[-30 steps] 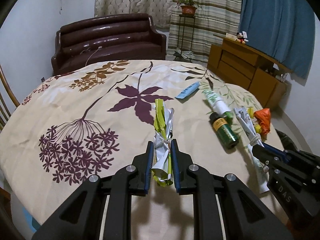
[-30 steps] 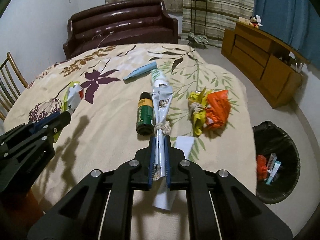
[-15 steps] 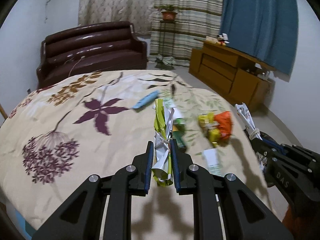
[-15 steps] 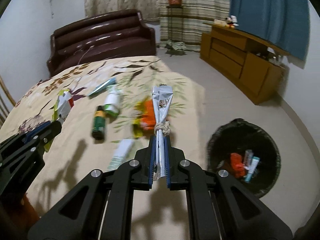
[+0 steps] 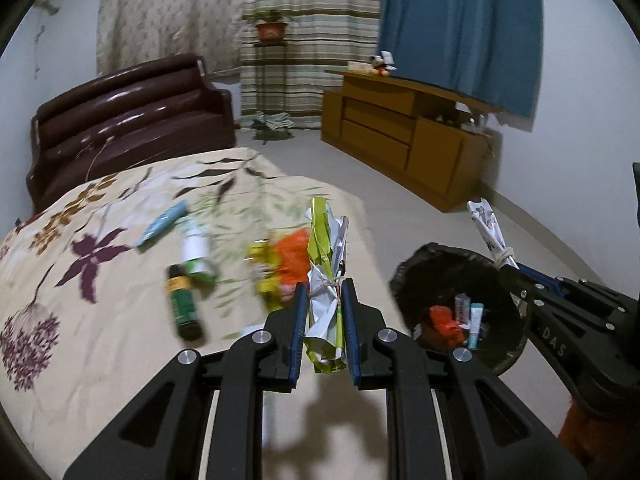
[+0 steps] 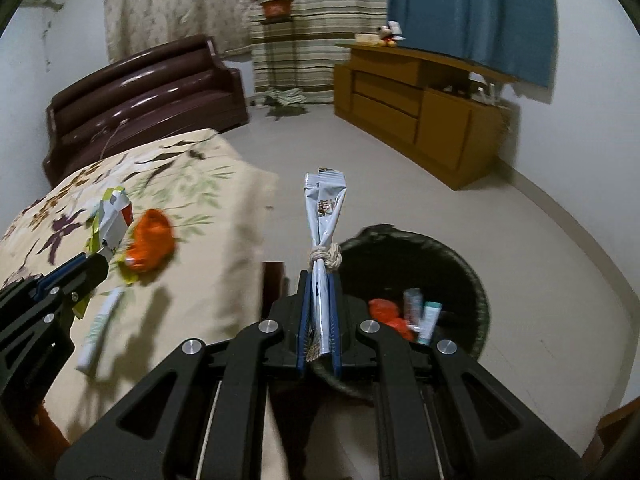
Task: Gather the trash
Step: 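Carry both wrappers over the bin and open both grippers to drop them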
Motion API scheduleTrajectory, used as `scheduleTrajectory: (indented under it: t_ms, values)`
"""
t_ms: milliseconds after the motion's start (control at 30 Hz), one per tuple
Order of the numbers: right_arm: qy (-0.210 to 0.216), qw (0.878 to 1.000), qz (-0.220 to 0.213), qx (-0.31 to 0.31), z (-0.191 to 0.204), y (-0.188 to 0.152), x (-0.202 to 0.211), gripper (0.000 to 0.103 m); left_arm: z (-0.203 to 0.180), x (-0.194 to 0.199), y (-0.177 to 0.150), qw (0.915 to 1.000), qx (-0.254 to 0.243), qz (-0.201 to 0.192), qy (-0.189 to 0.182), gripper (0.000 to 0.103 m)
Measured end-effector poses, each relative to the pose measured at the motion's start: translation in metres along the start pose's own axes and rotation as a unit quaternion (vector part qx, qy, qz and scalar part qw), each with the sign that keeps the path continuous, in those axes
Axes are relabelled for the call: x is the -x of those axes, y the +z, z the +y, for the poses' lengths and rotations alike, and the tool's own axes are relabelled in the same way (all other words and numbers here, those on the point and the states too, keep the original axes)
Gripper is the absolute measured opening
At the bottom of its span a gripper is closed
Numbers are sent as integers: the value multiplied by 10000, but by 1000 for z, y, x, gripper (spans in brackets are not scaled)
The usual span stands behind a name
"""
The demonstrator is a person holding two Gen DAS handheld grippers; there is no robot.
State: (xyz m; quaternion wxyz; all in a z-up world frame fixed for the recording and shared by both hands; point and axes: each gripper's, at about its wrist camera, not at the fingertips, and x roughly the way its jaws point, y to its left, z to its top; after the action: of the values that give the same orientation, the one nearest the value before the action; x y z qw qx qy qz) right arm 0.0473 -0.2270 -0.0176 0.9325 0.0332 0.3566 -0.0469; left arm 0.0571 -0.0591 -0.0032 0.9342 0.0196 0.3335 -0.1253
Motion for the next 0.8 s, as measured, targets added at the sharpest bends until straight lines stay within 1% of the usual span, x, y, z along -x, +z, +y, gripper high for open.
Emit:
scheduleTrajectory:
  t_ms: [200, 433, 800]
  values:
    - [-164, 9996, 31, -218, -36, -1, -9, 9, -42, -23, 6, 9995, -269, 90, -129, 18]
    - [-288, 9986, 101, -421, -69, -3, -25, 9, -77, -48, 10, 9983, -508, 217, -160, 18]
    - [-342, 9971, 188, -658, -102, -1, -52, 9, -110, -81, 23, 9966, -683, 427, -175, 18]
